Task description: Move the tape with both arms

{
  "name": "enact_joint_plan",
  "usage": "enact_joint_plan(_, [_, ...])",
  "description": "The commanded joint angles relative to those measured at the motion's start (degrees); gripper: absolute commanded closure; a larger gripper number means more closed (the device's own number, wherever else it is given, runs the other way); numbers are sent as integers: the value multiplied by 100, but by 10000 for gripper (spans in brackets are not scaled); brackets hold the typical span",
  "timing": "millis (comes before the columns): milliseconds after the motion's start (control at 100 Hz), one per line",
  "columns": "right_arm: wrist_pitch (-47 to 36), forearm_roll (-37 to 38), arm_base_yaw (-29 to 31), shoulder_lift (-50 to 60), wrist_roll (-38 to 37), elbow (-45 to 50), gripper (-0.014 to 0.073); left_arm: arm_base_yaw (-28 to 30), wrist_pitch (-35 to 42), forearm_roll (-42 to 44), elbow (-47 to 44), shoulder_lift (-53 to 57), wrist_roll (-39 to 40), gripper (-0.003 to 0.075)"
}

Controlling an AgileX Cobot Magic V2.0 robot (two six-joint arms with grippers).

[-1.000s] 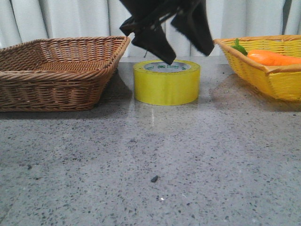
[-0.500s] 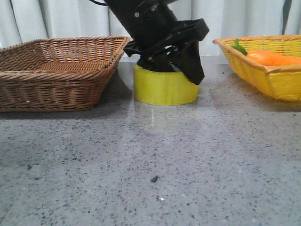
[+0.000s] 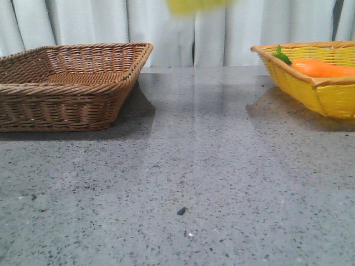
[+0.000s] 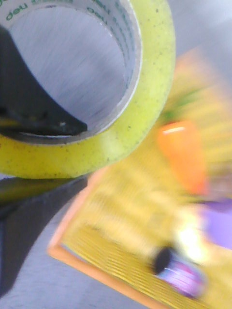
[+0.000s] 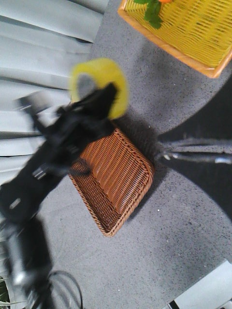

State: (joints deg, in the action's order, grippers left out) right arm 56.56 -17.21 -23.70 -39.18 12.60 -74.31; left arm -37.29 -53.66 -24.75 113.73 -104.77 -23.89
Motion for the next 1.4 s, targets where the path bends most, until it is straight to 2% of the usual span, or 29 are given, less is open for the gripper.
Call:
enact_joint_plan(0, [-566,-26,-7,-15,-24,-104,660,135,253,525,398,810,-4,741])
enact_joint_plan(160, [-585,-23,-7,-15,-24,-104,660,613,-245,1914,248,1126,707,741])
enact_joint_plan(270, [-536,-23,-7,-15,-24,-104,660,1106,-350,1939,-197,1135,922,741])
enact_joint_plan(450, [-376,-23,-7,-15,-24,-104,660,1512,100,1854,-1469,1135,960,718])
enact_joint_plan(520, [-317,-108,-7,-15,-24,-104,660,1562,365,1854,-1933,1135,960,644])
enact_joint_plan(690, [-265,-172,-7,-15,-24,-104,660,1575,1057,1823,-2622,1135,969,345])
enact_joint_plan(760, [-265,-172,-7,-15,-24,-104,660,1575,1034,1687,-2625,1152,969,284])
enact_joint_plan(850, [-194,-116,-7,20,-24,-104,660,1560,1225,1277,-2613,1402,969,297])
enact_joint_plan(930, [-208,105,-7,212,-24,9,660,1435,1559,984,-2655,1810,969,353])
enact_joint_plan(1080, [-634,772,-7,1033,-24,653,660,907,2327,1051,-3143,3005,969,408])
enact_joint_plan(1210, [-1284,1575,-7,2004,-24,1600,660,506,2878,1083,-4139,4247,969,409])
enact_joint_plan(1290, [-1692,1808,-7,2494,-24,2170,660,407,3107,1083,-4860,4921,969,412])
enact_joint_plan(1390, [-2145,1796,-7,2957,-24,2833,660,447,3381,1125,-5903,5775,969,486])
